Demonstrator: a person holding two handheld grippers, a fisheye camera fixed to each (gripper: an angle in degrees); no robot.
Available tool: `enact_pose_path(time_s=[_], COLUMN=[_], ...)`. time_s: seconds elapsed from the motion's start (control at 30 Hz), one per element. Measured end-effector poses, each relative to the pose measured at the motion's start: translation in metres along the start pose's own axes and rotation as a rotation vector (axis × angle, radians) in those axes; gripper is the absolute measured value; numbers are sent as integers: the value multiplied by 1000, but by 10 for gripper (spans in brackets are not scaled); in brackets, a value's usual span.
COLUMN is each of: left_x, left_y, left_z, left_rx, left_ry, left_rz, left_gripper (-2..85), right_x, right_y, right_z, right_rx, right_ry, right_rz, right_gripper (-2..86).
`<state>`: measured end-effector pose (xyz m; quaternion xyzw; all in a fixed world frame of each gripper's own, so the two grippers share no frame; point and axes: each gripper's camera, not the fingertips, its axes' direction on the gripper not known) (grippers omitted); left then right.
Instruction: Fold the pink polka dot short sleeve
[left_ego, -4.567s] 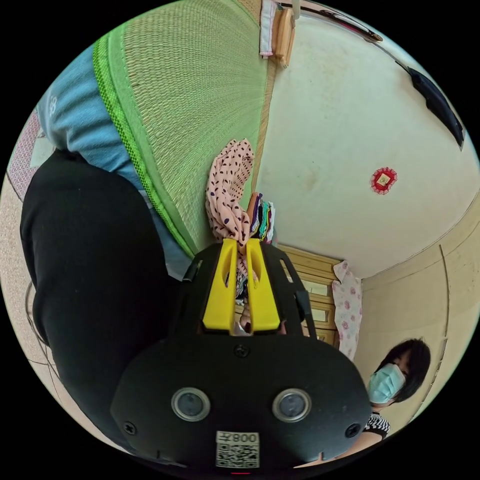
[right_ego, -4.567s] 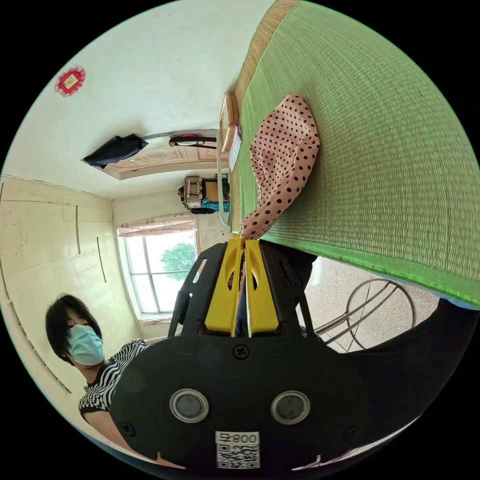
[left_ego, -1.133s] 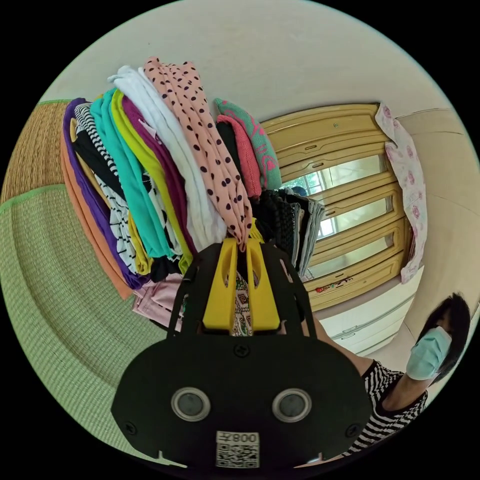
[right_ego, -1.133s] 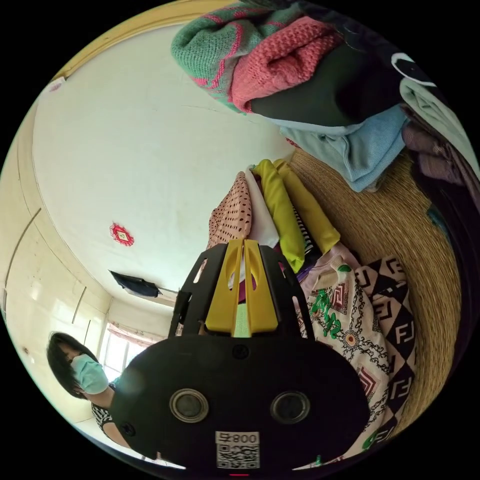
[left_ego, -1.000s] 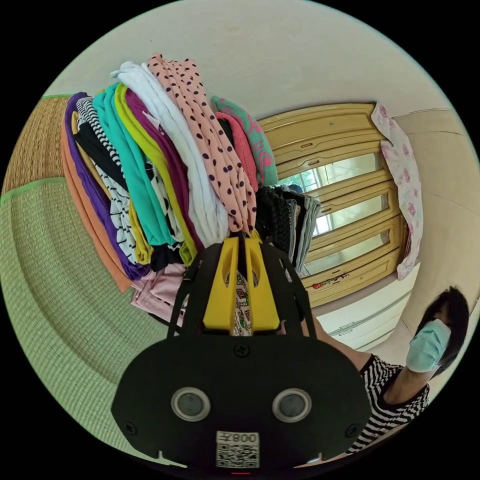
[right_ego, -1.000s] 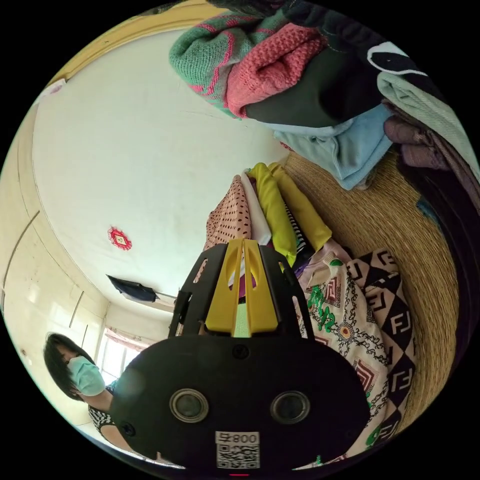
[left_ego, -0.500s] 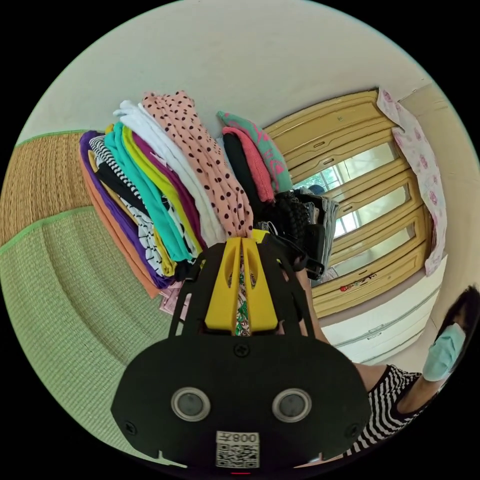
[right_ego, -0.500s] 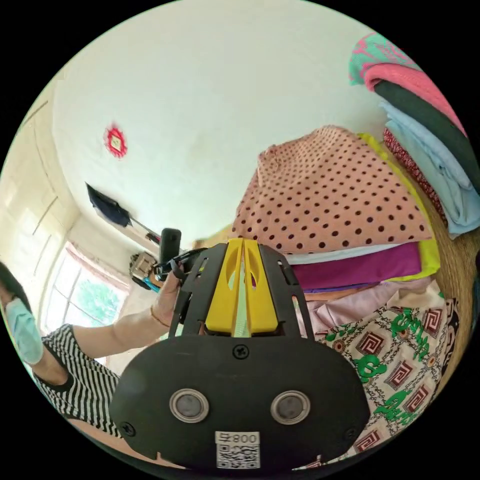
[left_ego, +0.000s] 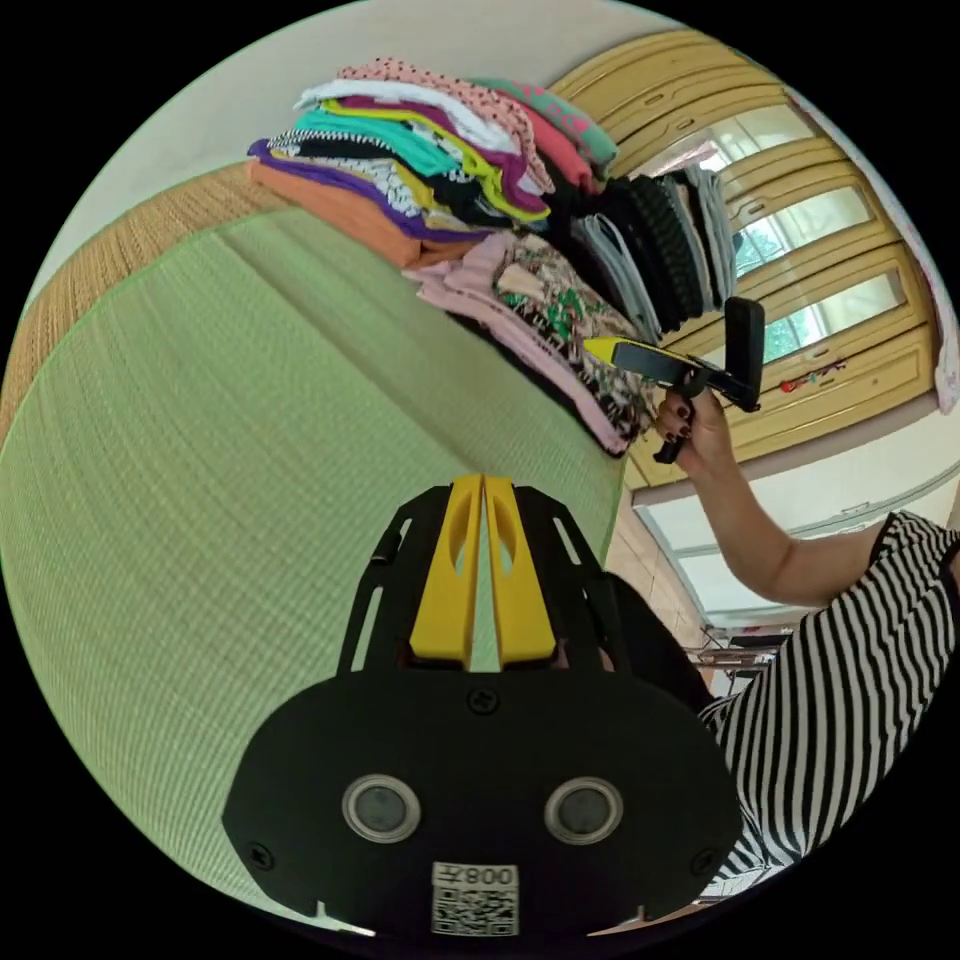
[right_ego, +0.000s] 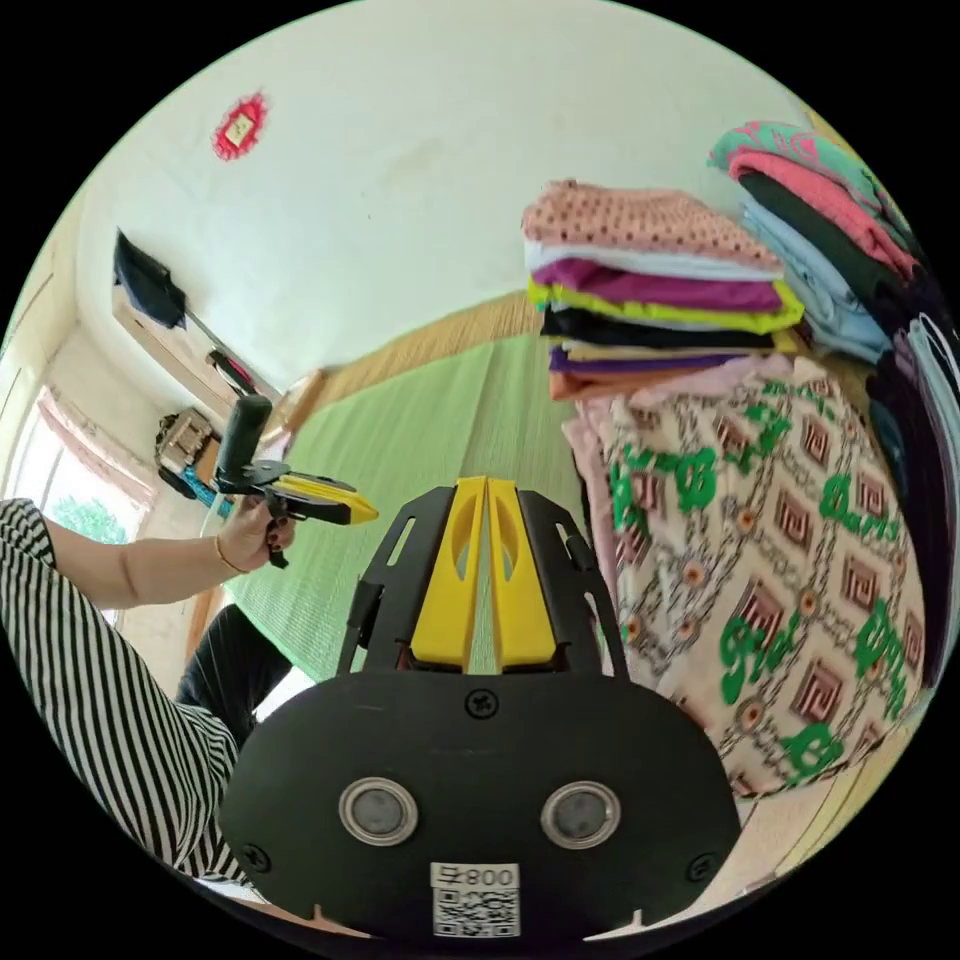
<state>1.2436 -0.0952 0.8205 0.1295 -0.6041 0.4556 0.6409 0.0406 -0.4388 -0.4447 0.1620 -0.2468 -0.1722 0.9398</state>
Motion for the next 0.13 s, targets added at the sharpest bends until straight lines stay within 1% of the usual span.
enact_pose_path(time_s=[0.03,0.07,0.1,0.13], left_x=[11,18,32,48], left_y=[26,37,57,72], left_z=[13,20,32,44], left_rx=[-59,-91,-153,-209], left_ry=[-29,-46,-101,-168], left_rz=[-18,-21,-23,-16], left_gripper=[1,1,1,1], right_x=[-7,-20,-33,-39], right_y=[9,26,40,47], right_z=[10,30,49,57], right_rx=[-39,-119,-195,-226], right_ry=[4,10,19,21], right_rz=[6,19,41,52], right_gripper=[0,0,0,0])
